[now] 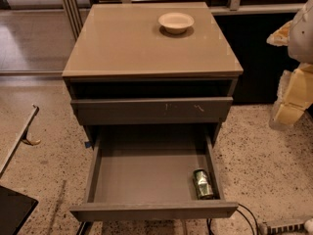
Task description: Pick green can from middle drawer and place on counter
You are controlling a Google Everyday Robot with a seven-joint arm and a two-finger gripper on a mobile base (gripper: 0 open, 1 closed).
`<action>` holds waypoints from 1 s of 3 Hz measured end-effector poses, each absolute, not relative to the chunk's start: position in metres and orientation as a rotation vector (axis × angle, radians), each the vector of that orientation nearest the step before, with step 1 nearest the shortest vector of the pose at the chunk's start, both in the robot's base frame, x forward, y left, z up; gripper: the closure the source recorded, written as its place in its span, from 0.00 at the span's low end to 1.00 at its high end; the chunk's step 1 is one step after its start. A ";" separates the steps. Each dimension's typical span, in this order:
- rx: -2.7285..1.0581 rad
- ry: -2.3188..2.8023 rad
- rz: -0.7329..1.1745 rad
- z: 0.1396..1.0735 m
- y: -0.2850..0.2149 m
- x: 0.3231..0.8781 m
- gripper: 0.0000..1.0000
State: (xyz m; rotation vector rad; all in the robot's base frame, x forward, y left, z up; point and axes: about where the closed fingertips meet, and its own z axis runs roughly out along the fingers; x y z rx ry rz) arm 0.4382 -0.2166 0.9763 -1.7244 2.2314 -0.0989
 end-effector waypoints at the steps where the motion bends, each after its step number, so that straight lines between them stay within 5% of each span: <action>1: -1.724 2.231 -0.099 0.976 -0.217 0.438 0.00; 3: -1.840 2.119 -0.127 0.963 -0.209 0.446 0.00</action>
Offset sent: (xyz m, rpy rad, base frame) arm 0.0016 0.0025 -0.0011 0.0045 -0.0049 0.0360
